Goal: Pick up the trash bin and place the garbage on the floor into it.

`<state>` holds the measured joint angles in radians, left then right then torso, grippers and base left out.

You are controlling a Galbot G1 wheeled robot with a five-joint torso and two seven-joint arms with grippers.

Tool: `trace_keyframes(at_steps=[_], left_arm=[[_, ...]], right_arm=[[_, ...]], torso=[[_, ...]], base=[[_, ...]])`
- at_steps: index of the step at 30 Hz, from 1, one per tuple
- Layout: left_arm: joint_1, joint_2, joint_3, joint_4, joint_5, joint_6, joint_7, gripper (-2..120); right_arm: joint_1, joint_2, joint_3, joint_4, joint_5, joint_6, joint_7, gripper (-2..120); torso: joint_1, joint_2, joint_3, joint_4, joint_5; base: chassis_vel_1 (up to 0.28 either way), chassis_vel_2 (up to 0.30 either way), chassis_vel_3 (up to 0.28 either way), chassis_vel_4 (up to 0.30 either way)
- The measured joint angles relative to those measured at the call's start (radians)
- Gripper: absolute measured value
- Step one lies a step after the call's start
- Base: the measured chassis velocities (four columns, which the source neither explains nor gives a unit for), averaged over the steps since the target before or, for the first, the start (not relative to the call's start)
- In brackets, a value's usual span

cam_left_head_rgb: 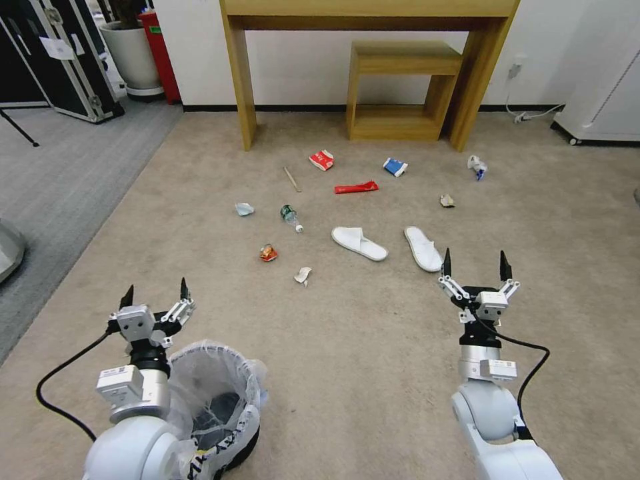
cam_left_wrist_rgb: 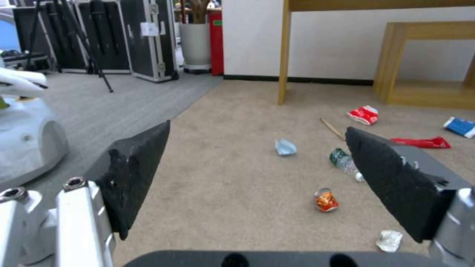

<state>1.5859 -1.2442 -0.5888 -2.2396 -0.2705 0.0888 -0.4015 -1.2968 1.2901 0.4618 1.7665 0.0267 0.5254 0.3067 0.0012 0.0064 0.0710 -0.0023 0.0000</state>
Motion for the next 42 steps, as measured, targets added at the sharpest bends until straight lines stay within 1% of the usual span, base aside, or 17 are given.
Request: trace_keyframes(at_steps=[10, 13, 14, 16, 17, 20, 21, 22, 25, 27, 28, 31, 36, 39, 40, 41, 42], left_arm=[[0.061, 0.012, -0.013, -0.055, -0.041, 0.103, -0.028, 91], [0.081, 0.031, -0.042, -0.108, -0.118, 0.176, -0.063, 96], [0.081, 0.031, -0.042, -0.108, -0.118, 0.176, -0.063, 96], [0.097, 0.048, -0.061, -0.144, -0.2, 0.251, -0.121, 97], [0.097, 0.048, -0.061, -0.144, -0.2, 0.251, -0.121, 97], [0.121, 0.077, -0.087, -0.195, -0.401, 0.392, -0.288, 97], [0.121, 0.077, -0.087, -0.195, -0.401, 0.392, -0.288, 97], [0.125, 0.084, -0.097, -0.2, -0.428, 0.417, -0.316, 97], [0.136, 0.096, -0.109, -0.206, -0.457, 0.447, -0.346, 98], [0.158, 0.121, -0.118, -0.21, -0.508, 0.494, -0.406, 99], [0.158, 0.121, -0.118, -0.21, -0.508, 0.494, -0.406, 99], [0.18, 0.157, -0.118, -0.202, -0.582, 0.533, -0.48, 98], [0.194, 0.184, -0.113, -0.194, -0.635, 0.551, -0.525, 99], [0.201, 0.211, -0.131, -0.211, -0.744, 0.583, -0.57, 100], [0.201, 0.211, -0.131, -0.211, -0.744, 0.583, -0.57, 100], [0.195, 0.219, -0.145, -0.232, -0.802, 0.594, -0.576, 100], [0.191, 0.227, -0.158, -0.25, -0.817, 0.598, -0.558, 100]], right_arm=[[0.01, -0.001, -0.023, -0.02, 0.007, -0.009, 0.009, 100], [0.007, -0.005, -0.022, -0.024, 0.007, -0.008, 0.01, 100], [0.007, -0.005, -0.022, -0.024, 0.007, -0.008, 0.01, 100], [0.001, -0.005, -0.022, -0.022, 0.008, -0.007, 0.01, 100], [0.001, -0.005, -0.022, -0.022, 0.008, -0.007, 0.01, 100], [-0.003, -0.012, -0.028, -0.016, 0.01, -0.01, 0.011, 100], [-0.003, -0.012, -0.028, -0.016, 0.01, -0.01, 0.011, 100], [-0.004, -0.015, -0.029, -0.017, 0.01, -0.012, 0.011, 100], [-0.005, -0.017, -0.032, -0.019, 0.01, -0.013, 0.011, 100], [-0.006, -0.019, -0.035, -0.019, 0.011, -0.014, 0.011, 100], [-0.006, -0.019, -0.035, -0.019, 0.011, -0.014, 0.011, 100], [-0.009, -0.017, -0.035, -0.024, 0.01, -0.014, 0.012, 100], [-0.015, -0.012, -0.035, -0.029, 0.006, -0.013, 0.012, 100], [-0.02, -0.008, -0.036, -0.035, 0.0, -0.01, 0.012, 100], [-0.02, -0.008, -0.036, -0.035, 0.0, -0.01, 0.012, 100], [-0.021, -0.007, -0.036, -0.037, -0.001, -0.008, 0.011, 100], [-0.02, -0.006, -0.036, -0.041, -0.001, -0.008, 0.011, 100]], torso=[[0.0, 0.0, 0.0, 0.0001, 0.0], [0.0, 0.0, 0.0, 0.0, 0.0], [0.0, 0.0, 0.0, 0.0, 0.0], [0.0, 0.0, 0.0, 0.0, 0.0], [0.0, 0.0, 0.0, 0.0, 0.0], [0.0, 0.0, 0.0, 0.0001, -0.0001], [0.0, 0.0, 0.0, 0.0001, -0.0001], [0.0, 0.0, 0.0, 0.0001, -0.0002], [0.0, 0.0, 0.0, 0.0, -0.0001], [0.0, 0.0, 0.0, 0.0, -0.0001], [0.0, 0.0, 0.0, 0.0, -0.0001], [0.0, 0.0, 0.0, 0.0001, -0.0002], [0.0, 0.0, 0.0, 0.0, -0.0002], [0.0, 0.0, 0.0, 0.0001, -0.0002], [0.0, 0.0, 0.0, 0.0001, -0.0002], [0.0, 0.0, 0.0, 0.0001, -0.0001], [0.0, 0.0, 0.0, -0.0001, 0.0]], base=[[0.0, 0.0, 0.0, 0.0], [0.0, 0.0, 0.0, 0.0], [0.0, 0.0, 0.0, 0.0], [0.0, 0.0, 0.0, 0.0], [0.0, 0.0, 0.0, 0.0], [0.0, 0.0, 0.0, 0.0], [0.0, 0.0, 0.0, 0.0], [0.0, 0.0, 0.0, 0.0], [0.0, 0.0, 0.0, 0.0], [0.0, 0.0, 0.0, 0.0], [0.0, 0.0, 0.0, 0.0], [0.0, 0.0, 0.0, 0.0], [0.0, 0.0, 0.0, 0.0], [0.0, 0.0, 0.0, 0.0], [0.0, 0.0, 0.0, 0.0], [0.0, 0.0, 0.0, 0.0], [0.0, 0.0, 0.0, 0.0]])
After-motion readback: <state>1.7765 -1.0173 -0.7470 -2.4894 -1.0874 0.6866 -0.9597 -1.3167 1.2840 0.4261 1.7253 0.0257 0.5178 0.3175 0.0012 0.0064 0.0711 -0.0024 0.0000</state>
